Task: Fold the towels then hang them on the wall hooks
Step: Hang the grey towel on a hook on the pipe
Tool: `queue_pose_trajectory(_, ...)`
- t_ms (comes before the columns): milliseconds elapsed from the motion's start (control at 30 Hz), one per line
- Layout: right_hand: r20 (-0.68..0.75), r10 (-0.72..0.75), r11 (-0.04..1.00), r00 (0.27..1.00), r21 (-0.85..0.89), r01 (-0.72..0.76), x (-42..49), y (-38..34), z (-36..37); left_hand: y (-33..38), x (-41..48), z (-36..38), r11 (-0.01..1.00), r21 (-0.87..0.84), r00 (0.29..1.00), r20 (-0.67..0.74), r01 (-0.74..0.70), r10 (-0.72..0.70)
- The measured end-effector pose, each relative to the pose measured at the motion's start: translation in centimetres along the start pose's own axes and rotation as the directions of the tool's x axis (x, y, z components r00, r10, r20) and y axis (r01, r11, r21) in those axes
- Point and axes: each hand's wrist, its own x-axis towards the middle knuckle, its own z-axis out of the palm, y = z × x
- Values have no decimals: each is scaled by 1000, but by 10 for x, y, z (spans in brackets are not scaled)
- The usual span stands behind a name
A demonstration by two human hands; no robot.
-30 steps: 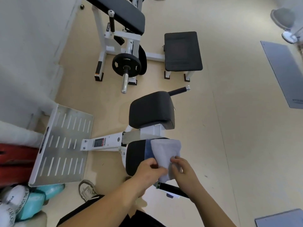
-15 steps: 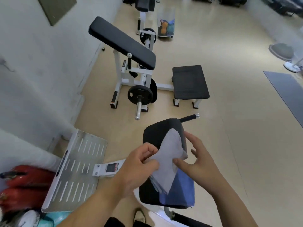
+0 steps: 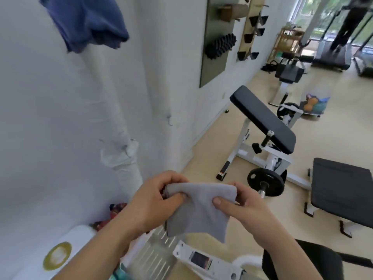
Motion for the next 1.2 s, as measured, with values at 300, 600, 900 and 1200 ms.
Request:
queue_pose_trajectory(300, -10, -104, 994, 995, -33, 104, 125, -106, 19, 25, 86, -90, 990, 126, 971, -219, -68, 95)
queue_pose_trajectory(600, -49, -321, 932, 946, -192, 306, 256, -226, -56, 136, 208, -99, 936, 321, 921, -302, -144, 245)
queue_pose_trajectory(900, 8, -581, 727, 814, -445, 523, 363, -363, -88, 251, 318, -153, 820, 573, 854, -427, 2, 297)
queue_pose_trajectory(1200, -47, -685, 682, 727, -395, 616, 454, -431, -60, 291, 386, -213, 761, 634, 760, -561, 138, 329)
